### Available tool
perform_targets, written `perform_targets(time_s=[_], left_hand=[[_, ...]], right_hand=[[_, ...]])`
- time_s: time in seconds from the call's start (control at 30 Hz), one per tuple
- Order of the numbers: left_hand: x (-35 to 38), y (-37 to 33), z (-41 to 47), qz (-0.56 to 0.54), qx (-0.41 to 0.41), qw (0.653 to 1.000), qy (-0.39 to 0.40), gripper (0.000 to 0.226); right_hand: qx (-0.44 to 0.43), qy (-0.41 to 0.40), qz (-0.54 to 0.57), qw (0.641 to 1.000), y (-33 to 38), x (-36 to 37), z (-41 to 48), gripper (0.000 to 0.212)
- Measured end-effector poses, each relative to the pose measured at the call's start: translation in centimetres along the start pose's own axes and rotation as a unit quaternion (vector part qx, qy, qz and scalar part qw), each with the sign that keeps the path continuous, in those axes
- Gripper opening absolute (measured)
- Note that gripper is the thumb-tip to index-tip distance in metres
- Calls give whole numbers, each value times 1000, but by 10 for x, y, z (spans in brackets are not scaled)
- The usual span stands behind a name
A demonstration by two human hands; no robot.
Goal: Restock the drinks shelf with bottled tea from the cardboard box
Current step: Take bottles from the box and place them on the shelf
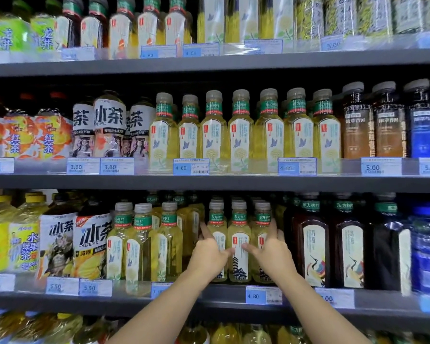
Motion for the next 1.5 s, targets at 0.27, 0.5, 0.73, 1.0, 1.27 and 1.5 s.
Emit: perform_targets(time_s=[0.27, 0.5, 0.73, 1.0, 1.27, 1.5], left_hand=[[3, 3, -7, 9, -18, 1000, -12, 107], [3, 5, -7, 39, -11, 999, -24, 100], [-15, -2, -34, 42, 8, 999, -16, 90], [-45, -30, -146, 65, 215, 967, -119, 28], [71, 112, -300, 109, 130, 982, 86, 12], [214, 270, -468, 161, 32, 869, 467, 59]], right_hand=[[22, 40, -1, 999, -7, 6, -4, 112], [32, 41, -19, 998, -4, 9, -6, 113], [4, 42, 0, 999, 9, -9, -32, 102], [-190, -56, -69, 978, 45, -35, -141, 50], [-216, 109, -64, 968, -49, 83, -320, 30], [-144, 482, -132, 854, -185, 255, -523, 32]])
Point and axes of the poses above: each hand's wrist, its own z-axis towards the middle knuckle, its own x-axis out of the palm, y = z × x, the point moved 10 cm from there along z, towards the middle knuckle
